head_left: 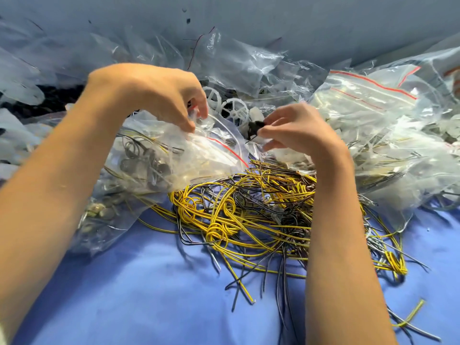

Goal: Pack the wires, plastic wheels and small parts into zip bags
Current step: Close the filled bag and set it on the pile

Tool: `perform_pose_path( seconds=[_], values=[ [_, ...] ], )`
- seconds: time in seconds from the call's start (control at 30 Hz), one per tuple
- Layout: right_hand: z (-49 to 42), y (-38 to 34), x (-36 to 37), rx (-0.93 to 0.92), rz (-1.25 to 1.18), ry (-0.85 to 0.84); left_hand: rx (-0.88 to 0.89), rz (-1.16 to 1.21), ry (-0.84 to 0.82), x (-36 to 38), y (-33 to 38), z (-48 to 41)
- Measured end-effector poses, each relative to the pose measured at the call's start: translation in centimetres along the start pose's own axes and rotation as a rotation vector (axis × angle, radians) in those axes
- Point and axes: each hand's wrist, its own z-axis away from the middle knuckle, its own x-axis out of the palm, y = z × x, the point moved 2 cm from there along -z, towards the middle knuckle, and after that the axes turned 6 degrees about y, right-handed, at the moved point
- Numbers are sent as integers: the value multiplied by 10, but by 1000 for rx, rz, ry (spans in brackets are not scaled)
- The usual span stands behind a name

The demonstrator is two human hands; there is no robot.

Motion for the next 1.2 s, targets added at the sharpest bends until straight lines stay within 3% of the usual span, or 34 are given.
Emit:
perform_pose_path(
  seconds=[0.1,0.27,0.4,0.53,0.87,1.07,1.2],
  values=[
    [1,-5,-8,-2,-31,65,37,11,21,0,3,-3],
    [6,-23,-7,-96,-103,21,49,18,87,1,10,-2],
    [6,-42,9,-192,54,-163,124,87,202,-3,17,-1],
    [12,-55,25,-189,-93,-353,164,126,305,-6,21,1],
    [8,-42,16,-115,-166,-253,98,256,587,-19,22,9],
    [10,-39,4,-246,104,-274,-36,272,757,-27,9,7],
    [7,-28,3,-220,214,-290,-26,415,698,-28,2,3]
  ],
)
